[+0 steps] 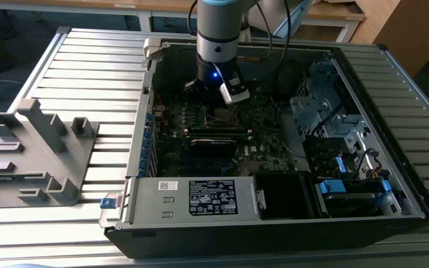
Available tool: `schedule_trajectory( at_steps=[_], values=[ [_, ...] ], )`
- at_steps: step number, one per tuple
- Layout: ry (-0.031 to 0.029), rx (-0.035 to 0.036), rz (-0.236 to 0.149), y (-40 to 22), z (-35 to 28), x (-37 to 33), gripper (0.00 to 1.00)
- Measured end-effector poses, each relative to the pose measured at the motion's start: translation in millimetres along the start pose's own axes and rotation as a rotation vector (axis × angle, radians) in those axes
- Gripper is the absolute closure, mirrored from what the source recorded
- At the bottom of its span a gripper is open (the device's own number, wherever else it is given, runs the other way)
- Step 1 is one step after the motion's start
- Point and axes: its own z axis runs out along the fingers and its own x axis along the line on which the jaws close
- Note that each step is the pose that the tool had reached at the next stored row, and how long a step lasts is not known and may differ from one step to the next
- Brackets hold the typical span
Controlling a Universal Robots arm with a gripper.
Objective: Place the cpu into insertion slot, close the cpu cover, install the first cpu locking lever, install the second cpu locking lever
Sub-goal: 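Close the cpu cover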
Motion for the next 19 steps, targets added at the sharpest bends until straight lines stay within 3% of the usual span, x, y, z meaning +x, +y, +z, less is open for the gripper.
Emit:
schedule_trajectory(
  at_steps=[7, 14, 19],
  values=[
    [0.0015, 0.0023, 0.000, -0.3, -12.4, 0.2, 0.90],
    [0.0015, 0.0021, 0.000, -0.2, -12.7, -0.5, 0.90],
    [0.0015, 0.0021, 0.000, 0.5, -12.4, -12.0, 0.90]
  ],
)
